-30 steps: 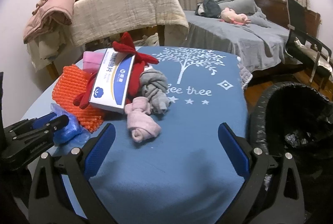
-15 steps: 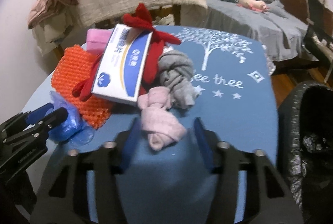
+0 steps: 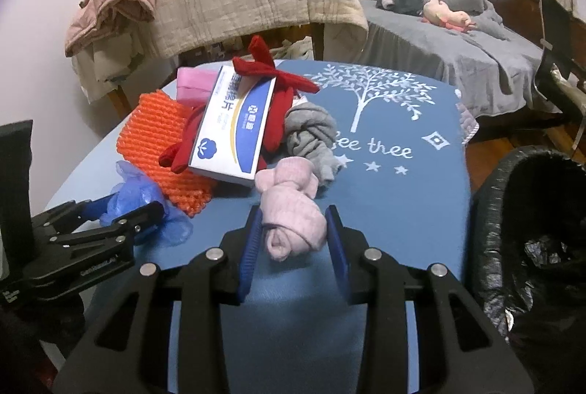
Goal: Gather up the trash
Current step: 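Grasp the pink sock with the right tool while the left tool grasps the blue bag, then move both items over the bin and release them inside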
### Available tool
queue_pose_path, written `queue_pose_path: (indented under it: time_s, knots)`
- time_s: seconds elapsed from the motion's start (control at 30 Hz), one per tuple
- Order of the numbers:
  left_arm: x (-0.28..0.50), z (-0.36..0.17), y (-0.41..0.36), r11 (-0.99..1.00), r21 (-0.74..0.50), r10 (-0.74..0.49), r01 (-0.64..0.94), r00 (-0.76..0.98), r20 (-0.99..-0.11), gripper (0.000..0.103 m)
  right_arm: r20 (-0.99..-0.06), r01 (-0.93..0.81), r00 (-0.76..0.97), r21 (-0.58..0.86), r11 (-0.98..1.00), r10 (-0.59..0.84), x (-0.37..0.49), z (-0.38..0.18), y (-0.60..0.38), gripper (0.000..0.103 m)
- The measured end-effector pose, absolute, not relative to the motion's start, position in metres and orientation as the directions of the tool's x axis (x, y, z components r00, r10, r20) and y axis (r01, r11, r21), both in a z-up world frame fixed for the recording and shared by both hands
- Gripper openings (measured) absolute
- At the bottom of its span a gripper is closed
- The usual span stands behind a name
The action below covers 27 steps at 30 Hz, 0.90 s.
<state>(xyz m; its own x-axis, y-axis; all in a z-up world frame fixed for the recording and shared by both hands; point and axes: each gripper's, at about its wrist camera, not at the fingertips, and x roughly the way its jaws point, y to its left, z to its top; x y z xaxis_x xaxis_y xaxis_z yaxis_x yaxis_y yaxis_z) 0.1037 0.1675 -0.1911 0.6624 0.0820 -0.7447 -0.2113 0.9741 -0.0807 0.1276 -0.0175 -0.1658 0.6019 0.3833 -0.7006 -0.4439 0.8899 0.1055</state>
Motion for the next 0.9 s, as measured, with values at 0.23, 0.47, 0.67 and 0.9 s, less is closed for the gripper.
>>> queue_pose_path:
  time_s: [0.23, 0.47, 0.67, 0.9]
  knots:
    - [0.09, -0.172, 0.149, 0.981, -0.086, 0.064, -0.176, 0.703, -0.709, 0.051, -0.671, -0.437, 0.626, 0.119, 0.892, 0.397, 0.118, -0.151, -0.028, 0.034]
    - [0.075, -0.133, 0.126, 0.99, -0.072, 0.047, -0.119, 0.773, -0.633, 0.052, -0.628, -0.414, 0.668, 0.132, 0.901, 0.399, 0.105, -0.128, -0.046, 0.034]
    - [0.08, -0.116, 0.111, 0.994, -0.066, 0.029, -0.087, 0.797, -0.603, 0.052, -0.593, -0.387, 0.706, 0.135, 0.912, 0.387, 0.098, -0.109, -0.066, 0.034]
    - [0.089, -0.104, 0.089, 0.997, -0.066, -0.009, -0.036, 0.812, -0.584, 0.052, -0.563, -0.346, 0.747, 0.124, 0.93, 0.353, 0.092, -0.091, -0.093, 0.034]
